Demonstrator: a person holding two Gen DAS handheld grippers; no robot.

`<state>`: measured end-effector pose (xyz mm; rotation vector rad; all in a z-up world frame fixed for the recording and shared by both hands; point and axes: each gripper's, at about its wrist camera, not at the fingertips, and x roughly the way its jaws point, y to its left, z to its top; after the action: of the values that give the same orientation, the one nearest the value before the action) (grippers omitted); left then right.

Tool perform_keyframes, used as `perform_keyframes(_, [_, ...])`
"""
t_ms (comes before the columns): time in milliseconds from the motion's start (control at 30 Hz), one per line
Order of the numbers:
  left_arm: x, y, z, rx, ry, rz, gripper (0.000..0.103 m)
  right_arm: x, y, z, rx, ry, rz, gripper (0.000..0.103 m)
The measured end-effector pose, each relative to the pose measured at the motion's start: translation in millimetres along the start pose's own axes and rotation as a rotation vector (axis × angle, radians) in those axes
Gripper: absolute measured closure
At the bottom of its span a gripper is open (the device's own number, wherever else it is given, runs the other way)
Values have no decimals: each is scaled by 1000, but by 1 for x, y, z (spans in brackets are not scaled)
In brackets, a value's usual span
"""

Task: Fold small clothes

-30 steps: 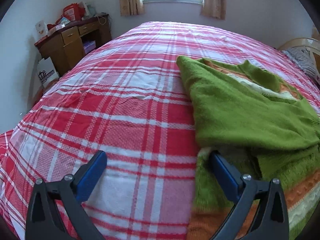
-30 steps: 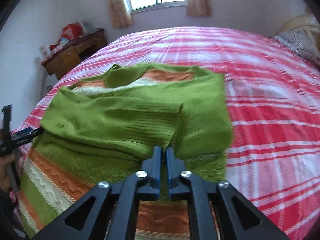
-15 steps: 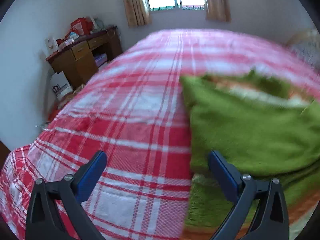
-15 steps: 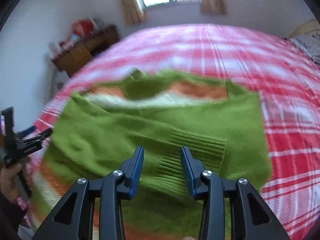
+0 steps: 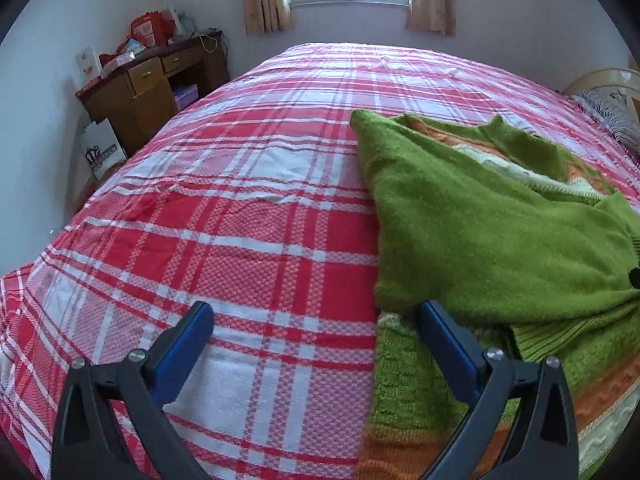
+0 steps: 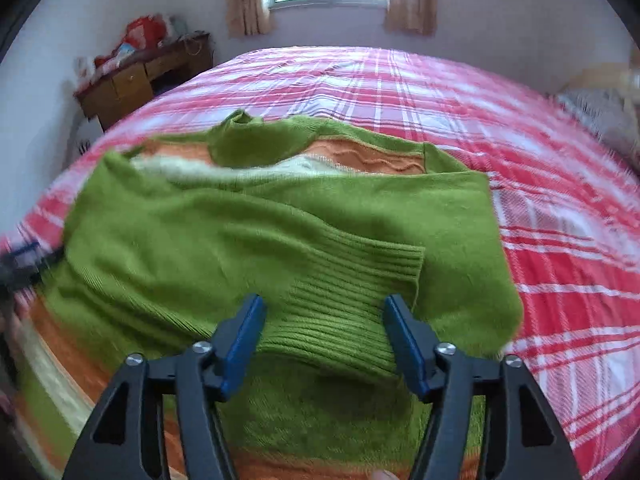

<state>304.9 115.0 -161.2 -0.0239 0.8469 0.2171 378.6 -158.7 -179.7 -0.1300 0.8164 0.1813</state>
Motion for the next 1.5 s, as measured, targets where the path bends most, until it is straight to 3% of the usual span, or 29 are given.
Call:
perform_keyframes(100, [-1, -2, 0, 12, -3, 17, 0, -6, -13, 2, 68, -1, -10, 37])
perform_keyframes(200, [-4, -3, -4, 25, -10, 38, 0, -8, -11, -7, 52, -8, 1, 37])
perform_keyframes(333, [-6, -5, -5, 40, -23, 55, 0, -2, -28, -7, 129, 10, 70, 32])
perform_keyframes(533, [-11, -5, -9, 49, -25, 33, 0, 0, -23, -7, 117, 9, 83, 25])
perform_keyframes(700, [-8, 1, -8, 15, -1, -14, 0, 0, -22, -8, 117, 6, 87, 25])
perform_keyframes(867, [-13, 6, -17, -19, 19, -70, 0, -19, -34, -19, 179, -35, 148, 24])
perform_keyframes(1500, [-39, 10, -45, -13, 10, -110, 0, -61, -18, -67, 133, -18, 140, 24])
